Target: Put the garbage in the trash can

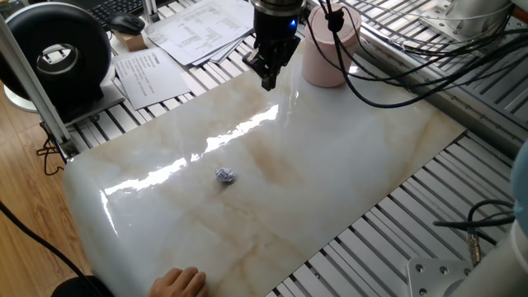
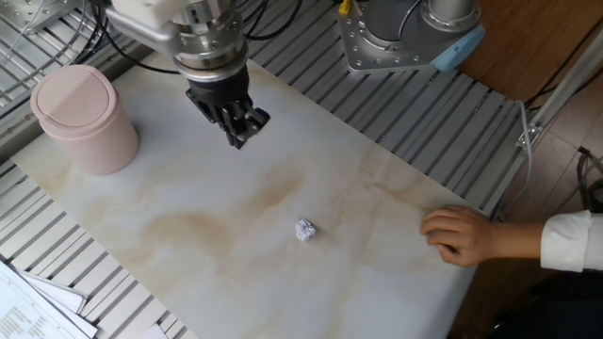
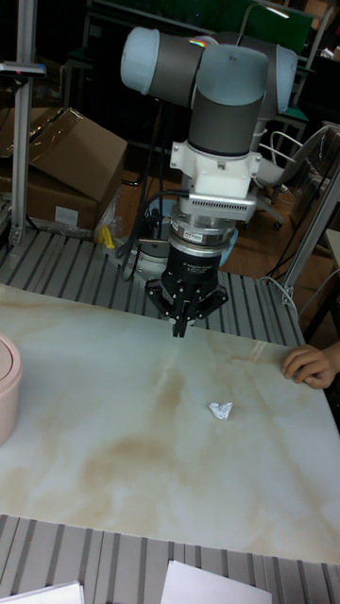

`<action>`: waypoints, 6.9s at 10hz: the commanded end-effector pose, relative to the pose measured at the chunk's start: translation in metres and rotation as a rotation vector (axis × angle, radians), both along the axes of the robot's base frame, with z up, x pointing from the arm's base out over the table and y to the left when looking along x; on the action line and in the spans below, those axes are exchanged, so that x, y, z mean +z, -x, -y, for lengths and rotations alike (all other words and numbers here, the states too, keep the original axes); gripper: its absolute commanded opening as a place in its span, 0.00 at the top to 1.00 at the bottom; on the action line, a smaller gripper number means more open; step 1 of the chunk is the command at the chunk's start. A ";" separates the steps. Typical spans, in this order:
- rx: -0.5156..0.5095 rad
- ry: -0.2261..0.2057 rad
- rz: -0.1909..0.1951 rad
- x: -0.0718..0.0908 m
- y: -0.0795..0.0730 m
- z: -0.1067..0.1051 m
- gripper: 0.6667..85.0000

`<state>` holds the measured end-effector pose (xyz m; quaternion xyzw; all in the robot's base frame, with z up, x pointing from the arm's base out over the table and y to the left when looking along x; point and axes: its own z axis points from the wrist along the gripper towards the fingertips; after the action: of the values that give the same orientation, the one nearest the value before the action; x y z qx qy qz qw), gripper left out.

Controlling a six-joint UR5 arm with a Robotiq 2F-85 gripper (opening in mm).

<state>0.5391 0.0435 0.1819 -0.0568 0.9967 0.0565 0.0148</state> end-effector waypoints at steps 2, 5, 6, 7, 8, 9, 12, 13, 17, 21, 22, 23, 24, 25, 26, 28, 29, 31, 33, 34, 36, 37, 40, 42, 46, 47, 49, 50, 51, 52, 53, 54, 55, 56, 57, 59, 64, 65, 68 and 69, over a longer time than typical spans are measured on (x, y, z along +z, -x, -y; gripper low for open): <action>0.093 -0.019 0.073 -0.010 -0.001 -0.033 0.58; 0.185 -0.001 0.019 -0.015 0.016 -0.033 0.33; 0.140 0.015 0.025 -0.031 0.018 -0.049 0.33; 0.117 0.069 0.015 -0.048 0.021 -0.053 0.32; 0.101 0.100 -0.011 -0.053 0.023 -0.051 0.34; 0.083 0.075 -0.048 -0.048 0.030 -0.055 0.36; 0.125 0.006 -0.041 -0.050 0.029 -0.074 0.33; 0.111 0.083 -0.019 -0.078 0.016 -0.076 0.29; 0.080 0.068 -0.028 -0.089 0.016 -0.095 0.30; 0.038 0.052 0.011 -0.131 -0.008 -0.118 0.30; 0.055 0.042 0.014 -0.122 -0.003 -0.116 0.31; 0.060 0.022 0.012 -0.122 -0.002 -0.121 0.31; 0.060 0.022 0.023 -0.122 -0.005 -0.121 0.30; 0.055 0.025 0.028 -0.122 -0.007 -0.120 0.30; 0.042 0.024 0.033 -0.128 -0.006 -0.123 0.30; 0.035 0.044 0.052 -0.139 0.003 -0.113 0.30; 0.025 0.043 0.062 -0.142 0.004 -0.114 0.30; 0.033 0.038 0.021 -0.139 0.014 -0.115 0.30; 0.009 0.027 0.015 -0.144 0.017 -0.120 0.29; -0.005 0.063 0.032 -0.159 0.017 -0.118 0.29; 0.002 0.057 0.048 -0.170 0.015 -0.117 0.29; 0.000 0.056 0.049 -0.170 0.014 -0.119 0.29; 0.008 0.049 0.068 -0.176 0.007 -0.126 0.30; 0.016 0.043 0.075 -0.174 0.006 -0.126 0.37; 0.012 0.057 0.089 -0.171 0.004 -0.119 0.99; 0.037 0.045 0.094 -0.161 0.005 -0.120 1.00; 0.086 0.023 0.087 -0.136 0.015 -0.119 1.00; 0.109 0.020 0.088 -0.127 0.019 -0.118 1.00; 0.132 0.023 0.116 -0.124 0.013 -0.118 1.00; 0.129 0.022 0.142 -0.123 0.006 -0.119 1.00; 0.106 0.023 0.163 -0.122 0.000 -0.118 1.00; 0.106 0.045 0.176 -0.122 -0.003 -0.113 1.00; 0.170 0.073 0.173 -0.121 0.002 -0.090 1.00; 0.269 0.091 0.162 -0.111 0.009 -0.054 1.00; 0.330 0.076 0.146 -0.093 0.014 -0.027 1.00; 0.284 0.048 0.156 -0.084 0.013 -0.033 1.00; 0.188 0.174 0.193 -0.073 -0.008 0.020 1.00; 0.251 0.155 0.160 -0.059 -0.011 0.039 1.00; 0.249 0.053 0.141 -0.046 -0.013 0.044 1.00; 0.193 0.102 0.155 -0.045 -0.019 0.058 1.00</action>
<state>0.5522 0.0009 0.1258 -0.1832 0.9798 -0.0068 0.0796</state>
